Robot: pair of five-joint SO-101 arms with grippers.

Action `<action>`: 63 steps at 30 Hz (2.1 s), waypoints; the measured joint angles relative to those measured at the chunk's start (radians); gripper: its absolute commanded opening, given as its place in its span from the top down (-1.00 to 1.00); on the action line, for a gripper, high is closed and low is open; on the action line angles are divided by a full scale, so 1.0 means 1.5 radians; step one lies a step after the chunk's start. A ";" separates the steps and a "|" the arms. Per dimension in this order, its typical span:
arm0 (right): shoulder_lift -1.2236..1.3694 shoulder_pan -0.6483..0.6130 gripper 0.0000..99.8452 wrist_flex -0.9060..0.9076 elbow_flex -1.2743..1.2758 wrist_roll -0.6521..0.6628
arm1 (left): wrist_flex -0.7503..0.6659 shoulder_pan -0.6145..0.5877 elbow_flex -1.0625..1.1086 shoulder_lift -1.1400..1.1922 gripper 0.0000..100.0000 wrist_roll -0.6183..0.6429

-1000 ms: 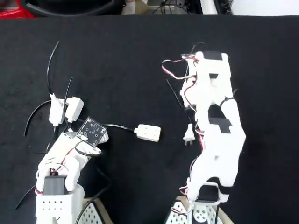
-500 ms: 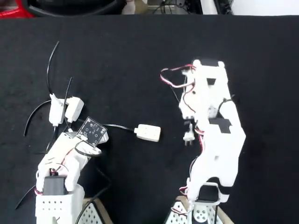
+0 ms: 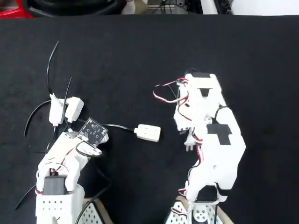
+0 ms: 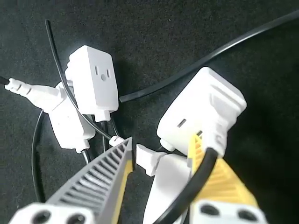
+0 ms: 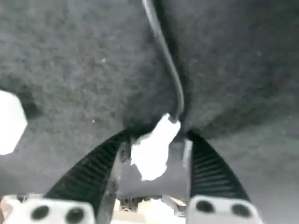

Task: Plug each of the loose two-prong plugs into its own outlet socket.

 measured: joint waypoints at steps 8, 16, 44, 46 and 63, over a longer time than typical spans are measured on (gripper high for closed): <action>-0.003 0.000 0.98 -0.012 0.002 0.000 | 0.000 0.000 0.000 0.000 0.62 0.000; -0.001 -0.006 0.93 0.052 -0.072 0.001 | 0.000 0.000 0.000 0.000 0.62 0.000; 0.165 -0.048 0.53 0.140 -0.283 0.037 | 0.008 0.000 0.000 0.000 0.62 0.000; 0.165 -0.054 0.55 0.140 -0.283 0.047 | 0.008 0.000 0.000 0.000 0.62 -0.001; 0.165 -0.050 0.84 0.140 -0.322 0.071 | 0.008 0.000 0.000 0.000 0.62 -0.004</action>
